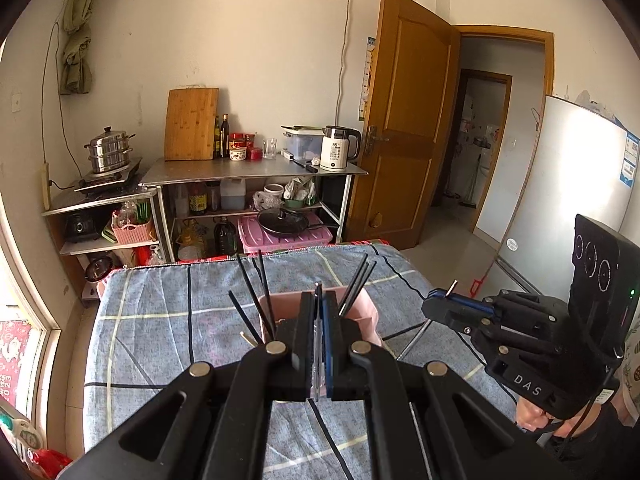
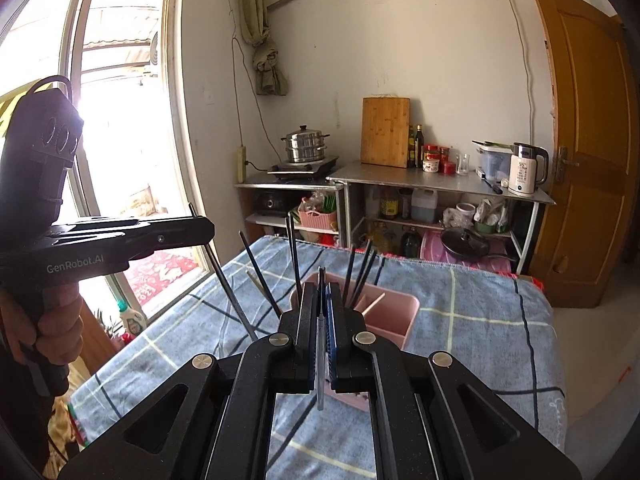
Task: Organize utensils
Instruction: 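Lift the left gripper's metal chopstick into the basket while the right gripper does likewise, then open the left gripper in the basket while the right gripper releases and withdraws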
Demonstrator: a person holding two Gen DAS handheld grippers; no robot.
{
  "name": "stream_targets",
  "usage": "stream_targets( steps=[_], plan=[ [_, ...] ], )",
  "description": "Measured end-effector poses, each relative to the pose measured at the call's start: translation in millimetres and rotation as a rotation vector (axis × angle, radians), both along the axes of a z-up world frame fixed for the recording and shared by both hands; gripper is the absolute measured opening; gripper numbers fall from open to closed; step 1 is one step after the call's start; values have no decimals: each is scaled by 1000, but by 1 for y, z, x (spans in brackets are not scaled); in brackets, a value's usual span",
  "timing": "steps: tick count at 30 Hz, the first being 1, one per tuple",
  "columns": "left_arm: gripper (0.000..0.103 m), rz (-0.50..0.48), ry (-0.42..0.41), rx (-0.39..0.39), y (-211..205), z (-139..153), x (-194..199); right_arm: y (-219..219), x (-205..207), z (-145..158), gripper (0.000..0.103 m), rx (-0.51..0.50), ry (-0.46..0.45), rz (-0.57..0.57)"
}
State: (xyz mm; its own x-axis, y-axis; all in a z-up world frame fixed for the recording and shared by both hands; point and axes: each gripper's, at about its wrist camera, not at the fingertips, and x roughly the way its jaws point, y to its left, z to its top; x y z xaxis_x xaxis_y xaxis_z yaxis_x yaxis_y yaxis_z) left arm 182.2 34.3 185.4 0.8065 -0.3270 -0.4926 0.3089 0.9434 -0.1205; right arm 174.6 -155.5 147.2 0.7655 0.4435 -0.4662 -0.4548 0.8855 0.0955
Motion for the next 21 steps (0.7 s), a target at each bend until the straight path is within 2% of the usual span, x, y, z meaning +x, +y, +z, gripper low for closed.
stream_targets(
  steps=[10,21],
  plan=[
    [4,11,-13,-1,6,9,39,21,35,10,4,21,-44,-14],
    [4,2,47,-12,7,-24,65,30,61,-16,4,28,3,-35]
  ],
)
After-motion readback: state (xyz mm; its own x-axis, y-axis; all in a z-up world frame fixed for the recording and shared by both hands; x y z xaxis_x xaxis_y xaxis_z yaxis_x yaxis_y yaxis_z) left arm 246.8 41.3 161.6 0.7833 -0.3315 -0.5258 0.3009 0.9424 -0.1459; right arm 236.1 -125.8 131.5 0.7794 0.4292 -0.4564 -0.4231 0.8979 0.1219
